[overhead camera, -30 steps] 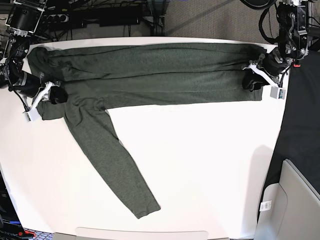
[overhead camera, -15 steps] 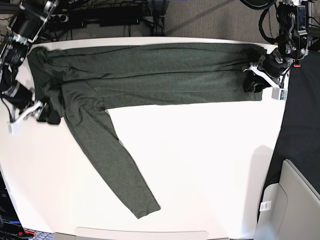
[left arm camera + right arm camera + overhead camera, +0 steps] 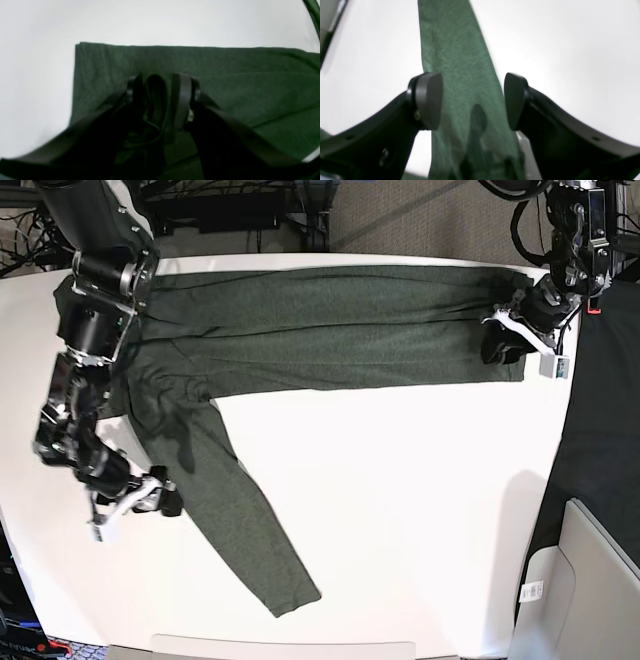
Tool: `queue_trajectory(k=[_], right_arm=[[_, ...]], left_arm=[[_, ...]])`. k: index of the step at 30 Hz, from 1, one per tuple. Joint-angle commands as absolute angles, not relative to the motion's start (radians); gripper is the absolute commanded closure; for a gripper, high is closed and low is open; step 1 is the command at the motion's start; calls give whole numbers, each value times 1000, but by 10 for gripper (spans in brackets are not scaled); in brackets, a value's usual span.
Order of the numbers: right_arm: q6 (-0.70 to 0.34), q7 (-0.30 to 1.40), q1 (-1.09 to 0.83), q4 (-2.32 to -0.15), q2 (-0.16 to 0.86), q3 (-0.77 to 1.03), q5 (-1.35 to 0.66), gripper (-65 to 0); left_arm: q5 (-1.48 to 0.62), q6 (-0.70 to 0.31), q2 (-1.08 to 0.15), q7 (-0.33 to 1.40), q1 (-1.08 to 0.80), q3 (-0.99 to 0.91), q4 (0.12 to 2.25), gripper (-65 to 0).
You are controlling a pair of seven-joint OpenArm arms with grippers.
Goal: Fold the T-shirt properly
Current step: 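Release the right gripper and move it to the hanging sleeve cuff, then grasp the sleeve with the right gripper and lift it onto the shirt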
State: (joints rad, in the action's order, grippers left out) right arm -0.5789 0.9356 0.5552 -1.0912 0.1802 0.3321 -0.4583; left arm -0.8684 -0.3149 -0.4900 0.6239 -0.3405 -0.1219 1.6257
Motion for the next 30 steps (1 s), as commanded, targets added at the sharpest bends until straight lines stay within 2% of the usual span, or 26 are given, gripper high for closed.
queue_trajectory(k=[1, 11, 23, 30], right_arm=[[-588, 875, 607, -1084, 180, 321, -458, -383], [-588, 587, 642, -934, 128, 297, -236, -383], [-584, 493, 633, -788, 130, 303, -99, -383], [-588, 552, 595, -768, 125, 300, -101, -379]], left_arm=[[-877, -321, -506, 604, -337, -131, 1641, -197], [-877, -321, -506, 604, -338, -131, 1641, -197], [-877, -321, -506, 604, -340, -131, 1641, -197], [-877, -321, -506, 604, -340, -131, 1641, -197]])
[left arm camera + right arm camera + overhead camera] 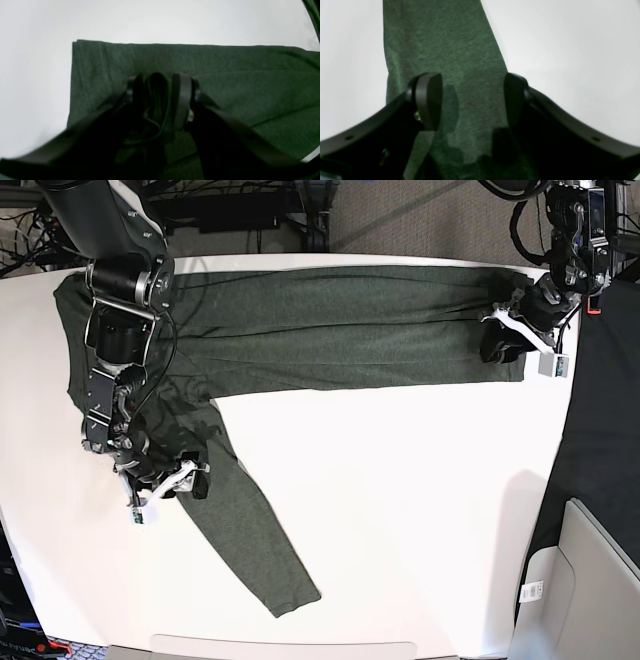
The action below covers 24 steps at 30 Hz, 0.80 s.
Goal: Fold the T-shirt properly
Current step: 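Grasp the sleeve with the right gripper and lift it onto the shirt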
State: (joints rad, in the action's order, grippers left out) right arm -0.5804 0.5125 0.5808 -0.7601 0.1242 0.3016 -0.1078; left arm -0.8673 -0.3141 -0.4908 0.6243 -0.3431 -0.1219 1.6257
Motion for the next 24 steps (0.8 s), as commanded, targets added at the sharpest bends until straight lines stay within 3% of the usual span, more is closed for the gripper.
queue_trajectory(k=[1, 3, 8, 10, 14, 17, 24], right_arm=[[-588, 573, 595, -768, 124, 302, -102, -370], [-588, 624, 593, -768, 116, 305, -137, -313], [-588, 728, 572, -774, 116, 298, -315, -96], [-588, 768, 572, -774, 111, 298, -338, -55], [-602, 799, 564, -800, 102, 303, -341, -14], [-677, 828, 533, -868, 91, 306, -341, -4], [-698, 1099, 473, -1067, 58, 297, -424, -4]], left_arm=[[-877, -321, -506, 604, -340, -131, 1641, -197], [-877, -321, -506, 604, -340, -131, 1641, -197], [-877, -321, -506, 604, -340, -131, 1641, -197], [-877, -321, -506, 604, -340, -131, 1641, -197], [-877, -321, -506, 604, -340, -131, 1641, -197], [-877, -321, -506, 604, -340, -131, 1641, -197], [-877, -321, -506, 604, -340, -131, 1641, -196]])
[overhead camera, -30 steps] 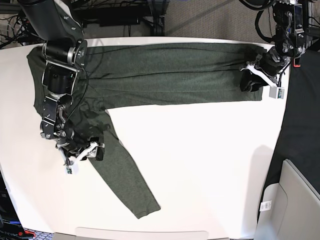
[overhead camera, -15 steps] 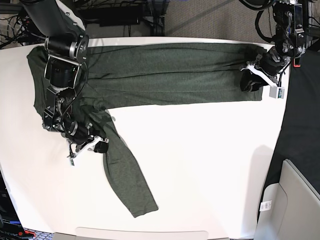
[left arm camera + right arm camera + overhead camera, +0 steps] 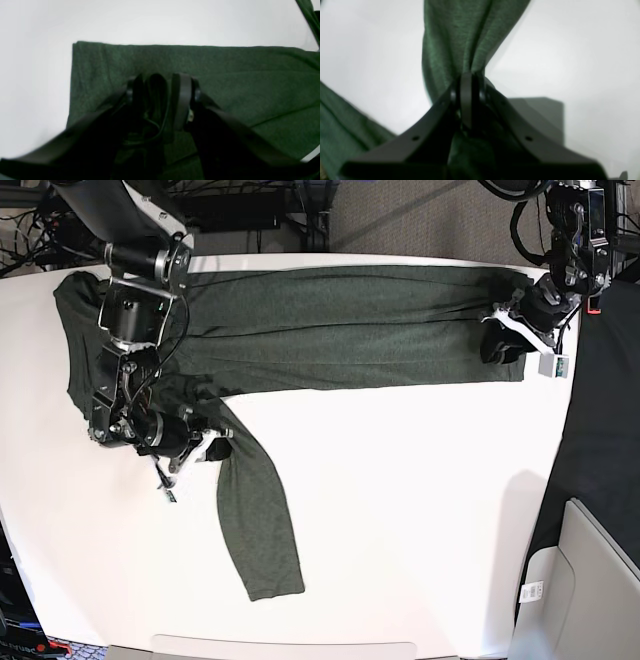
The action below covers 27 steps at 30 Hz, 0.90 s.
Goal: Fold the T-shirt properly
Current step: 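Grasp the sleeve with the right gripper and lift it onto the shirt, then carry the sleeve across the shirt toward the left gripper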
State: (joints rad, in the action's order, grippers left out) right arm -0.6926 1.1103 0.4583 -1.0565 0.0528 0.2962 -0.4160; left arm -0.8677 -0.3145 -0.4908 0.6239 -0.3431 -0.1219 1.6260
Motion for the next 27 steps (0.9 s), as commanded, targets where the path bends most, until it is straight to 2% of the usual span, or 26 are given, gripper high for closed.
queue_trajectory(k=[1, 6, 13, 27], right_arm=[[-698, 1135, 458, -1101, 56, 295, -455, -4], [-698, 1287, 377, -1285, 62, 176, -665, -4], [-698, 1337, 295, -1511, 93, -44, -984, -4], [-698, 1396, 185, -1604, 125, -295, -1124, -4]], left_arm=[[-877, -321, -506, 604, -340, -131, 1641, -196], [-877, -321, -506, 602, -337, -133, 1641, -196], [-877, -321, -486, 602, -335, -133, 1641, -196], [-877, -321, -486, 602, -335, -133, 1641, -196]])
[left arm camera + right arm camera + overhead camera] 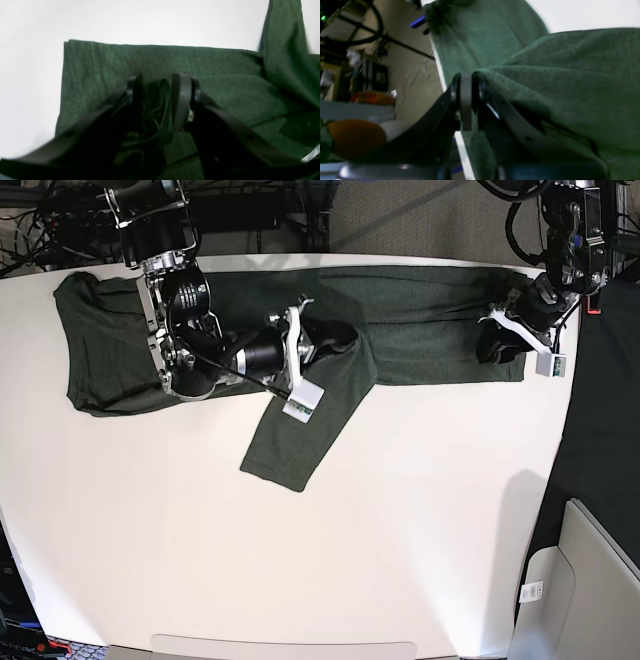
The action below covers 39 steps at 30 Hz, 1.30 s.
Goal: Fold the T-shirt properly
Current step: 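Carry the sleeve across the shirt toward the left gripper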
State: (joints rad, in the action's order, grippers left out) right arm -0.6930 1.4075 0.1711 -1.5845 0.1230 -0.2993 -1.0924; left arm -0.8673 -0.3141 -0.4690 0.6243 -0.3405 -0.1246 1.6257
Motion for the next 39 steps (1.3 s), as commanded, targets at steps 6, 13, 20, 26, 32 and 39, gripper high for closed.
queue_trajectory(k=[6, 13, 20, 26, 32, 39], right_arm=[[-698, 1396, 186, -1600, 186, -323, -1115, -7], [-698, 1360, 200, -1604, 266, -225, -1101, -162], [-698, 1346, 249, -1601, 265, 1, -993, -468], [-698, 1162, 358, -1475, 216, 62, -720, -355], [-698, 1122, 452, -1274, 74, 64, -415, -344], [-698, 970, 483, -1165, 30, 64, -292, -403]], left_arm=[[-877, -321, -486, 602, -335, -131, 1641, -196], [-877, -321, -467, 602, -335, -130, 1641, -196], [-877, -321, -463, 602, -335, -127, 1641, -196], [-877, -321, -449, 602, -335, -128, 1641, -196], [-877, -321, -449, 602, -337, -128, 1641, -196], [-877, -321, -449, 602, -340, -128, 1644, -196]])
